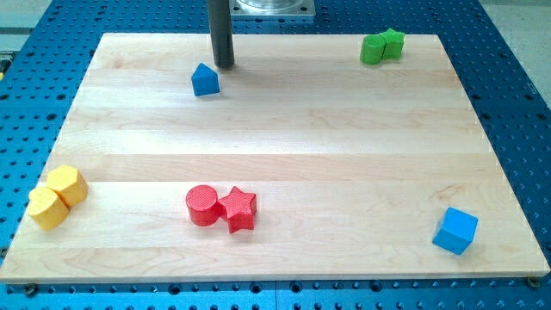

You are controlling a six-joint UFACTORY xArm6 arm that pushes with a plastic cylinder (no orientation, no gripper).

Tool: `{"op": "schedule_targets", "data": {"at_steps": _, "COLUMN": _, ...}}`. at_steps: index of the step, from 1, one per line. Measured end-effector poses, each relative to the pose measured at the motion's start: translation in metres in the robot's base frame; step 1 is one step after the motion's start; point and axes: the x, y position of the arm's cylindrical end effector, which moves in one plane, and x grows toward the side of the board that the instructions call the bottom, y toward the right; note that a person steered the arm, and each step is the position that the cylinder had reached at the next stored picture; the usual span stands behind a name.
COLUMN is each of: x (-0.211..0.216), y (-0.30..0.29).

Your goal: Move the triangle towards the cube

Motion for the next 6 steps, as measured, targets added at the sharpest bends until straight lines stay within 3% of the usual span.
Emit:
{"op": "schedule_targets", "data": {"at_steps": 1, "x": -0.006, "y": -0.038}}
{"op": "schedule_targets", "data": {"at_steps": 2, "x": 0.019, "y": -0.07}}
{"op": "schedule_targets", "data": {"at_steps": 6, "x": 0.182, "y": 0.101}}
